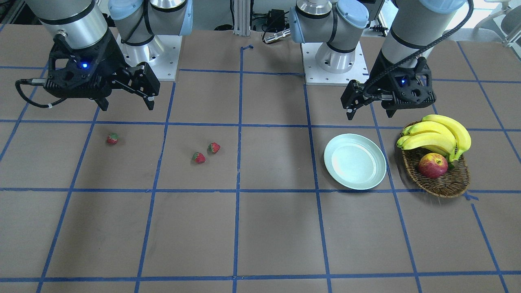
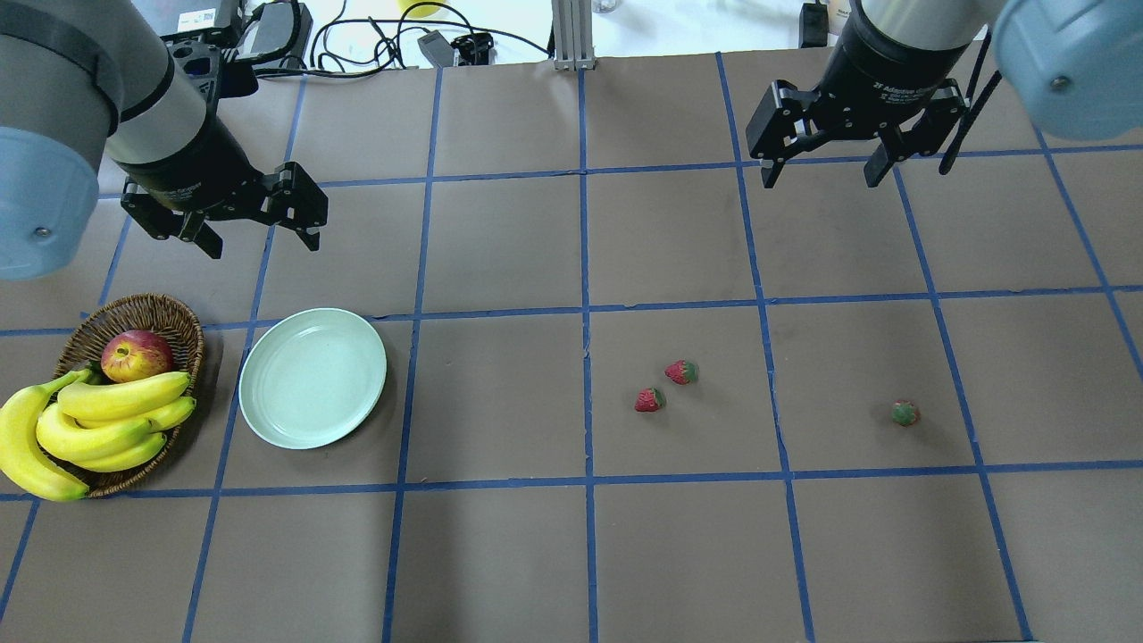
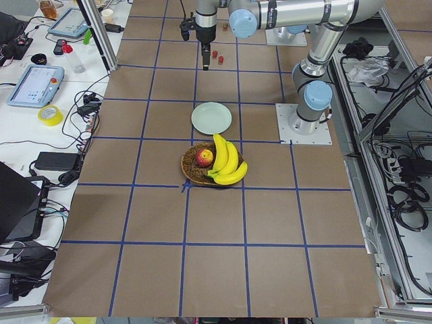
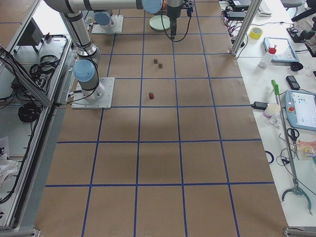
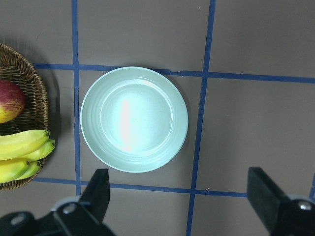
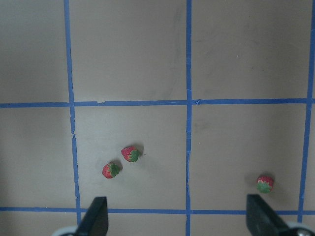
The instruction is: Collect all strawberries into plate
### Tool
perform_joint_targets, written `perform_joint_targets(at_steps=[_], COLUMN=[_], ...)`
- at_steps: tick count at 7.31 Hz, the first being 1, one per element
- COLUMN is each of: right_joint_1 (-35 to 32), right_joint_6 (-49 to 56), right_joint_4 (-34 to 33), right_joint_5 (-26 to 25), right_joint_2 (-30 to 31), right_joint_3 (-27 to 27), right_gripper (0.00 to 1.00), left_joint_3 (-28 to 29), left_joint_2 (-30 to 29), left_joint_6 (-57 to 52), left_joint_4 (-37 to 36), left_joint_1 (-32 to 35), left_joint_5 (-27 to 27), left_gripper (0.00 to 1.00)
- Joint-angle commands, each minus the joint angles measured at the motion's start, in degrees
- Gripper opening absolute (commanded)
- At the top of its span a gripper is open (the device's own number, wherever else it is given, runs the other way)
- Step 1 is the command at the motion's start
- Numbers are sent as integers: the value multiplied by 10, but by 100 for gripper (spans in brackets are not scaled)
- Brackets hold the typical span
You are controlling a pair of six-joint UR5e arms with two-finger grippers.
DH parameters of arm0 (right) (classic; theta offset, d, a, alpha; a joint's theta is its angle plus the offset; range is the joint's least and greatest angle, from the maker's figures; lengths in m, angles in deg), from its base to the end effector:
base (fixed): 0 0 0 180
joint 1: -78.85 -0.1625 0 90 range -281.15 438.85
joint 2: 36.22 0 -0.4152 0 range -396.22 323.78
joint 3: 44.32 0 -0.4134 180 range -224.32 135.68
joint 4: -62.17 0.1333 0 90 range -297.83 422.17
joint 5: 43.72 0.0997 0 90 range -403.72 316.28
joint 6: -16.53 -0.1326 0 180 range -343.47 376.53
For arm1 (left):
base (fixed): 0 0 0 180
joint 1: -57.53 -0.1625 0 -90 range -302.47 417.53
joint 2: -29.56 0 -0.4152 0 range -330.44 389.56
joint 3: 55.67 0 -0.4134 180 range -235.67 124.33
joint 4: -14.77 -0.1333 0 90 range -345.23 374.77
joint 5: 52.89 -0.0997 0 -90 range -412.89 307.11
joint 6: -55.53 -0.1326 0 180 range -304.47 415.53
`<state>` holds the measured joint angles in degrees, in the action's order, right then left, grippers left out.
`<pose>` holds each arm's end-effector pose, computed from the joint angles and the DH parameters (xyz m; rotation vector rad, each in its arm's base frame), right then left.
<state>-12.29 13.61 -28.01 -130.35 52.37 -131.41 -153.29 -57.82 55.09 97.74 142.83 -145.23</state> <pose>0.1516 -0.5241 0.4590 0.0465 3.0811 -0.0419 -0.0867 -0.5060 0.4124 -0.1163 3.0966 -0.0520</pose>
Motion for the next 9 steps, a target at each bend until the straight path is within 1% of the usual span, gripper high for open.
perform_joint_targets(at_steps=[1, 3, 4, 5, 6, 7, 8, 9], right_joint_1=[-15, -76, -92, -118, -157, -182, -186, -186], right_joint_6=[-77, -260, -342, -427, -544, -627, -634, -640], right_joint_4=[2, -3, -4, -5, -50, -154, -215, -276], right_joint_5=[-1, -10, -2, -7, -1, -3, -3, -13], right_joint_2=[1, -8, -17, -32, -52, -71, -75, -81], right_joint_3=[5, -2, -7, -26, -59, -102, -150, -197], right_gripper=[100, 100, 100, 100, 100, 100, 100, 100], left_joint_3=[0, 0, 0, 1, 1, 1, 1, 1], left_joint_2=[0, 2, 3, 4, 4, 4, 4, 3], left_joint_6=[0, 0, 1, 1, 0, 0, 0, 5], left_joint_4=[0, -1, 0, 2, 2, 4, 0, -2], left_joint_1=[0, 0, 0, 0, 0, 0, -1, -1], left_joint_5=[1, 29, 29, 18, 17, 16, 10, 16], left_gripper=[100, 100, 100, 100, 100, 100, 100, 100])
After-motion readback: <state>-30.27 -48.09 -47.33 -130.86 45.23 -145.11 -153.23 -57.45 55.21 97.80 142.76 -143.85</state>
